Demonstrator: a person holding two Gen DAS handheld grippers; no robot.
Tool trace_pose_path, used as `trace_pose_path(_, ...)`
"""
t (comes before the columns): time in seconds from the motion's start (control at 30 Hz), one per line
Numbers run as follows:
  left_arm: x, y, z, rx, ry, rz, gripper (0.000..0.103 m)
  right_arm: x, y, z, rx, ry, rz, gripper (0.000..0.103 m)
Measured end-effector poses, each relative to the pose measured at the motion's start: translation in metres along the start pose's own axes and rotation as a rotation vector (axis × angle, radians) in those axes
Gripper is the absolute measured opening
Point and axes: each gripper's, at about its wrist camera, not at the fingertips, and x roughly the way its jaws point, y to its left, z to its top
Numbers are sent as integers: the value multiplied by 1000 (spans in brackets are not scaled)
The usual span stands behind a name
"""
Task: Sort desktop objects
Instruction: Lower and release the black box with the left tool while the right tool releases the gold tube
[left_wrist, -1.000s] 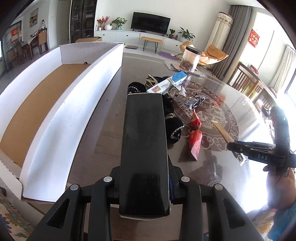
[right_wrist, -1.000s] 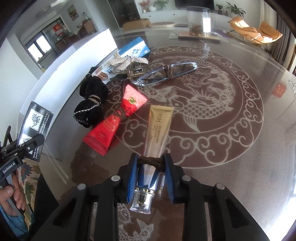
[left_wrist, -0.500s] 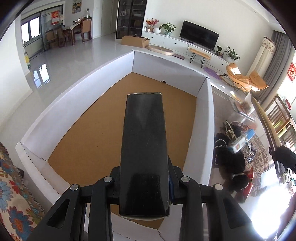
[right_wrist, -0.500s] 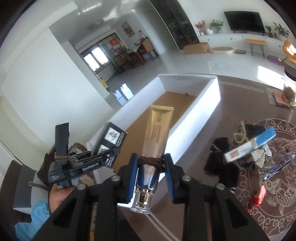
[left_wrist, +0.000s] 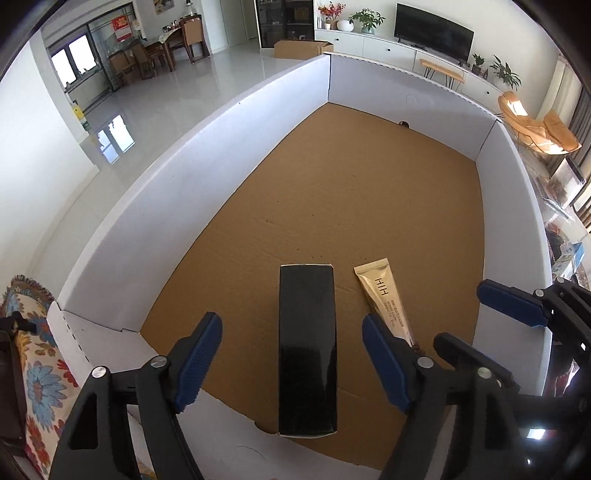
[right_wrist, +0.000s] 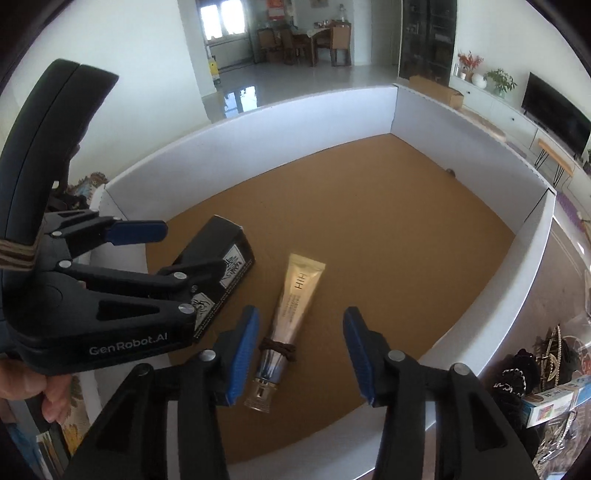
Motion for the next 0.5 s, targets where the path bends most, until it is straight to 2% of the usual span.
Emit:
trace_pose_path(0.03, 9, 1, 0, 2, 41, 0, 91, 1, 1, -3, -30, 7, -28, 50)
trace_pose_path(0.07, 16, -6, -1, 51, 66, 47, 91, 2, 3, -5, -63, 5, -40, 50)
trace_pose_path(0.17, 18, -13, -3, 99, 90, 109, 89, 7, 7, -7, -119, 31, -71, 48)
trace_pose_path(0.27, 11, -12, -7, 83, 53, 120, 89, -1, -4, -10, -116, 29, -51, 46)
trace_pose_path(0.4, 4, -25, -19, 67, 48, 78, 89, -16, -12, -12, -100, 21, -36, 44)
trace_pose_path(0.5, -6, -43, -28, 127, -7, 131, 87, -20, -16, -19, -129, 29, -58, 43)
